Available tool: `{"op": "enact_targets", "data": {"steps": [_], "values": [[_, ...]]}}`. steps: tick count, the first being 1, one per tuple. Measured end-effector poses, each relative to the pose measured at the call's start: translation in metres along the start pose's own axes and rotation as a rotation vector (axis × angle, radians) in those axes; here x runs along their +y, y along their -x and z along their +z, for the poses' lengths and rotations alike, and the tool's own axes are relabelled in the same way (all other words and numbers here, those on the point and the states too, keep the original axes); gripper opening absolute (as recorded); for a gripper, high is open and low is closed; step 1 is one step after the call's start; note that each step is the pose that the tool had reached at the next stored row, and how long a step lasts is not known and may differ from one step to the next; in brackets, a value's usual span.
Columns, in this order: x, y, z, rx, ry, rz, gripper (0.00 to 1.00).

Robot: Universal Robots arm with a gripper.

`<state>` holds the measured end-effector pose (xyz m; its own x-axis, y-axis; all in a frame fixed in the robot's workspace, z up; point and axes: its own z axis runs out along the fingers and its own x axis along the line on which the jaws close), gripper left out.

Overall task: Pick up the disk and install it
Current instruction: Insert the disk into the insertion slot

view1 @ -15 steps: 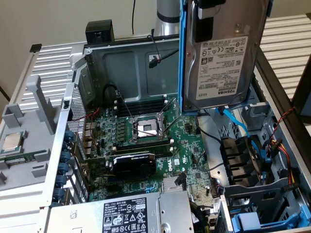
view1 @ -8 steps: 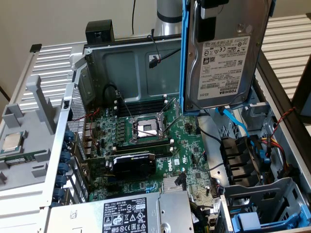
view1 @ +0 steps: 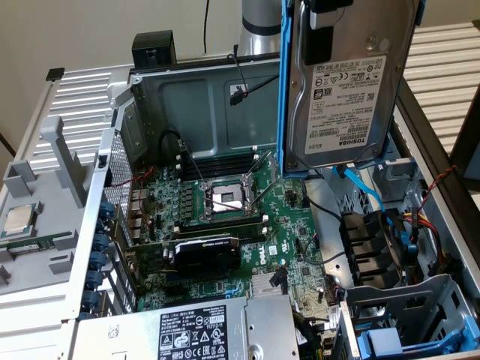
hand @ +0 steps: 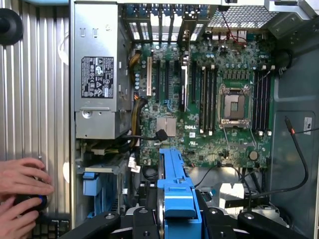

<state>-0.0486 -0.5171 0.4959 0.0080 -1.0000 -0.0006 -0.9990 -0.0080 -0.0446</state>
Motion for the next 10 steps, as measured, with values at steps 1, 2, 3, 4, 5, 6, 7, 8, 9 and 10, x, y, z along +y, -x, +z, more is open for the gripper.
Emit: {"op": "enact_targets", "data": {"steps": [1, 2, 3, 4, 5, 6, 7, 8, 9, 10], "values": [[-0.0007, -0.002, -0.0004, 0.0, 0.0, 0.0, 0.37], [-0.0011, -0.003, -0.0012, 0.0, 0.0, 0.0, 0.37], [-0.0014, -0.005, -0.0024, 0.0001, 0.0, 0.0, 0.37], [-0.002, -0.006, -0.004, 0.0002, 0.0, 0.0, 0.37], [-0.0026, -0.007, -0.006, 0.0006, -0.0001, 0.0, 0.37], [-0.0032, -0.008, -0.0081, 0.0014, -0.0001, 0.0, 0.37], [-0.0039, -0.01, -0.0101, 0.0023, -0.0001, 0.0, 0.37], [-0.0045, -0.011, -0.0118, 0.0035, 0.0, 0.0, 0.37], [-0.005, -0.012, -0.0131, 0.0043, 0.0, 0.0, 0.37], [-0.0053, -0.013, -0.0142, 0.005, 0.0, 0.0, 0.37]]}}
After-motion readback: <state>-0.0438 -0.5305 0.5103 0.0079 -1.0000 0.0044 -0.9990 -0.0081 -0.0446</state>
